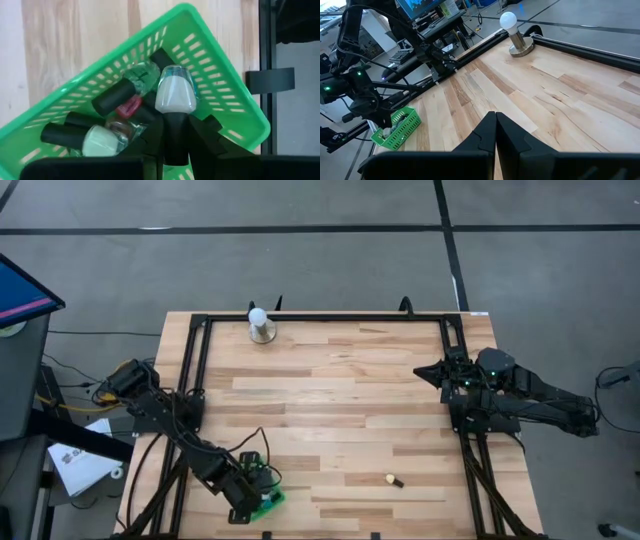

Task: Pick & Place Nail Polish
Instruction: Put the black white nail polish bottle into the green basket

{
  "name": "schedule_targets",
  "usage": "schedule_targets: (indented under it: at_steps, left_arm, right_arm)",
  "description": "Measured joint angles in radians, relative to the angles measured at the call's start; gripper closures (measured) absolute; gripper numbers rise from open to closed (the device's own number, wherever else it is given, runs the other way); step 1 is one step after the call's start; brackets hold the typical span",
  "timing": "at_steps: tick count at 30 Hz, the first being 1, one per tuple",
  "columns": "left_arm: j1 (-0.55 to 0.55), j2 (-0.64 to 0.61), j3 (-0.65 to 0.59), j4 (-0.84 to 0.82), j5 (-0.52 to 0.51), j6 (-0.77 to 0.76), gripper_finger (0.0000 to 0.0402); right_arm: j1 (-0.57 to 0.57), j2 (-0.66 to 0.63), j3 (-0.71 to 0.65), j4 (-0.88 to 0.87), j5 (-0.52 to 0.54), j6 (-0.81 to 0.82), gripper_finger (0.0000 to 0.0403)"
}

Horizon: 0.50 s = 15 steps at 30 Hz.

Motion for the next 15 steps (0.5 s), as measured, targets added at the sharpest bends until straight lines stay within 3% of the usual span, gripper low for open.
schedule_targets:
  at_steps: [15]
  left_arm:
    - [0.001,0.0,-0.021,0.023,0.014,0.0,0.0338]
  right_arm:
    - [0.0,0.0,0.0,0.0,0.0,0.0,0.0403]
